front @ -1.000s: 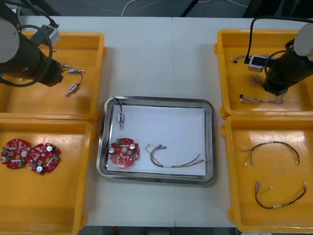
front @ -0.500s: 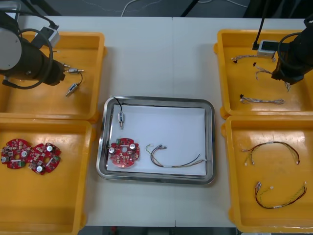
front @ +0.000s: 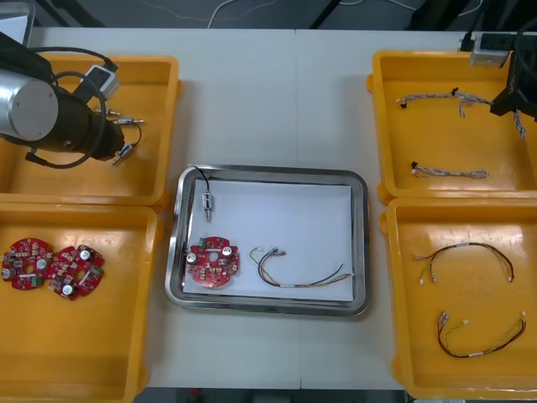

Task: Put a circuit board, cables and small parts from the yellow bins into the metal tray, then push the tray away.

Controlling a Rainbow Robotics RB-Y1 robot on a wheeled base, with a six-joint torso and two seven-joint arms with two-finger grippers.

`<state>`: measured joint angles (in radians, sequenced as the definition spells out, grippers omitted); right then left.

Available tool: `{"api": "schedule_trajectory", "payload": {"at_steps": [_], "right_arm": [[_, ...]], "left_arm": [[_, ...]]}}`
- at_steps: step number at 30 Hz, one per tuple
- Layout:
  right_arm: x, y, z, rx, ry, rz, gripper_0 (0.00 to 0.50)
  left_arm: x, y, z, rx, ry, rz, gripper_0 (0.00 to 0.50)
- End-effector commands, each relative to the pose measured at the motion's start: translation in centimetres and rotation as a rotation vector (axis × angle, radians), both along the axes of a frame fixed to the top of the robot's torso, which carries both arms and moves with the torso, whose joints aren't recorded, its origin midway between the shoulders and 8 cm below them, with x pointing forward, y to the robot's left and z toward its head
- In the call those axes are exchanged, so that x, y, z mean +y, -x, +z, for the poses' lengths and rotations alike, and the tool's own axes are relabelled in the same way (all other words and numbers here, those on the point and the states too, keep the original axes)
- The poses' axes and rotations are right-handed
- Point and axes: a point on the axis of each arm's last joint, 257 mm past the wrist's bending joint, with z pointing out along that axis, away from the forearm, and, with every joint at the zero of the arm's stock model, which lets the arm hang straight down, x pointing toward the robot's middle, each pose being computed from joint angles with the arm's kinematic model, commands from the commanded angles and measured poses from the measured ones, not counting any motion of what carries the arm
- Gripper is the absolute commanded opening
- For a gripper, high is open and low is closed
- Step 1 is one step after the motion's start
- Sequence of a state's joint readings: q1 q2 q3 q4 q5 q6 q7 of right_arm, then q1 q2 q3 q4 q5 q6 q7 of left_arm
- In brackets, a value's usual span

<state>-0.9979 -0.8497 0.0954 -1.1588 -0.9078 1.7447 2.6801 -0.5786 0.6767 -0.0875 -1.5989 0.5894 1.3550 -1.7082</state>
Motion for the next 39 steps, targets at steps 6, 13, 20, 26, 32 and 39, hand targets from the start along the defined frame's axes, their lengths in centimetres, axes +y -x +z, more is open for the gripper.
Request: {"api": "schedule_trajectory", "payload": {"at_steps": [6, 13, 20, 26, 32, 39], "right_arm": [[4.4, 2.3, 3.0, -0.089, 0.029, 0.081, 0.000], [12.2, 5.0, 1.2, -0.093, -0.017, 0.207, 0.000], [18.4, 8.5, -1.6, -0.066, 0.011, 0.305, 0.000], [21.9, 9.8, -4.2, -0.046, 0.025, 0.375, 0.000], [25.5, 10.3, -7.5, -0.057, 0.036, 0.444, 0.000], [28.7, 11.1, -11.1, -0.052, 0.036, 0.499, 0.000]], "left_arm": [[-2.1, -0.9, -2.5, -0.003, -0.060, -0.118, 0.500], [-2.7, -0.8, -3.2, 0.005, -0.068, -0.133, 0.500], [-3.1, -1.2, -3.4, 0.010, -0.073, -0.141, 0.500], [-3.3, -2.0, -3.5, 0.004, -0.069, -0.139, 0.500], [-3.8, -2.7, -3.1, 0.000, -0.062, -0.139, 0.460], [-4.4, -3.0, -2.5, -0.013, -0.060, -0.147, 0.460]]}}
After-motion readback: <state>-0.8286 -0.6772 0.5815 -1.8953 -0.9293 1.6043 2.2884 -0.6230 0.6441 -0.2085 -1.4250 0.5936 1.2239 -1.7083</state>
